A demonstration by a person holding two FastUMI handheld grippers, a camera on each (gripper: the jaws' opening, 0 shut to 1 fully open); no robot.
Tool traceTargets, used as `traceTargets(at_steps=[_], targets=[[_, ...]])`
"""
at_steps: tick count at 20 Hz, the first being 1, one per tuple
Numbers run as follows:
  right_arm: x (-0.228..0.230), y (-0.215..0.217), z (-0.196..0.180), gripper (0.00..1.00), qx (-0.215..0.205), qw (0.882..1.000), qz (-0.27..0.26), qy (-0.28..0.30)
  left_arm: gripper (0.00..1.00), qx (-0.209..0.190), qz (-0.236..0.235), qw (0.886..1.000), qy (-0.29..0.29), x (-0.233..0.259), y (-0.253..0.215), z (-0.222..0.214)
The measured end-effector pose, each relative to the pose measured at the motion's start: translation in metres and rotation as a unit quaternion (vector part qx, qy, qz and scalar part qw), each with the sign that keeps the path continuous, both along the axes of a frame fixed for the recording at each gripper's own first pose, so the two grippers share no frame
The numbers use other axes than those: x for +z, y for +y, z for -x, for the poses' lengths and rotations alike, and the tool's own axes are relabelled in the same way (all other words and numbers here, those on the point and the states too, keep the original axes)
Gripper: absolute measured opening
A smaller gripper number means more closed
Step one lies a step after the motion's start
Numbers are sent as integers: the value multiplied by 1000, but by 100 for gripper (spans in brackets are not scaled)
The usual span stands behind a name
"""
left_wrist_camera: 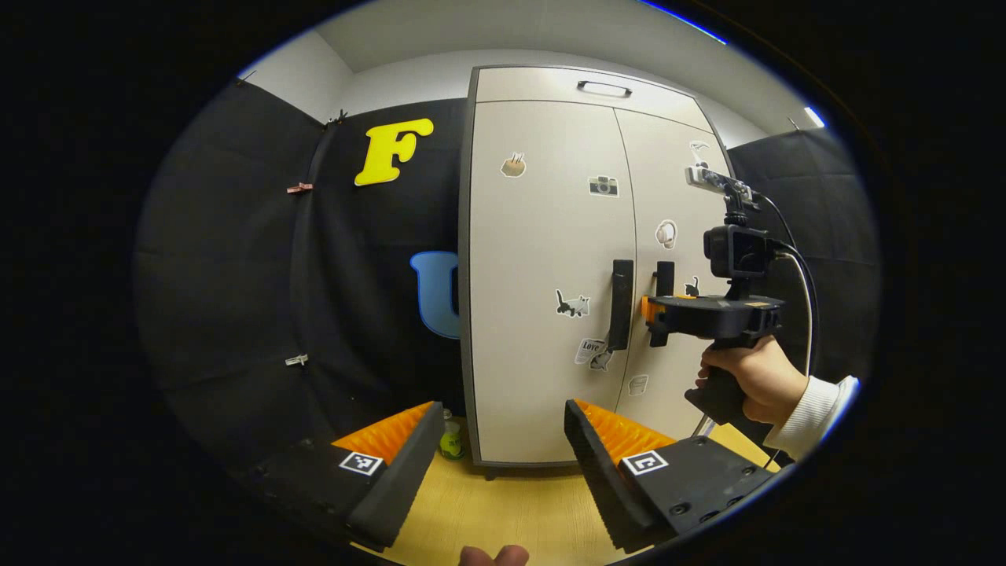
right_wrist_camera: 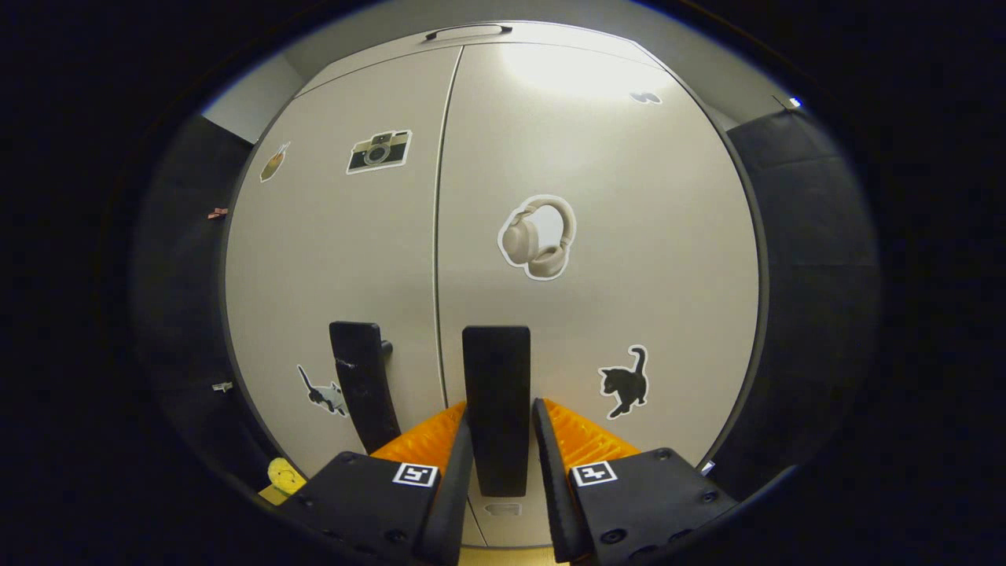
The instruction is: Open the right door of the double-door shoe cabinet with the right hand, and open the left door with the left hand.
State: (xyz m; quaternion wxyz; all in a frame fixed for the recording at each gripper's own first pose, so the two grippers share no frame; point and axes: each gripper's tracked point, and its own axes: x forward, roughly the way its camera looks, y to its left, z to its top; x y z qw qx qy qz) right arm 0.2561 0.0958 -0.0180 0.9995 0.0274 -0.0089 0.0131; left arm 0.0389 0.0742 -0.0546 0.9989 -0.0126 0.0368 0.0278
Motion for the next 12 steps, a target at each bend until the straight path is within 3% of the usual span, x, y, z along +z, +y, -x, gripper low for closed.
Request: traceTargets(at_steps=[1,4,8,12], targets=[[-4,1,-5,37,-4,1000,5,-5,94,0,-1,1000,1,-1,1,1],[-6,1,-6,36,4,1000,-4,0,95,3,-2,1000,1,-1,5,5],[-5,1,-5,23,-1,1000,7,0,95,11,3,1000,1,-3,14,13],[-6,0,-5,23,-13,1000,-15,4,95,18,5,1000,2,-4,17,24]])
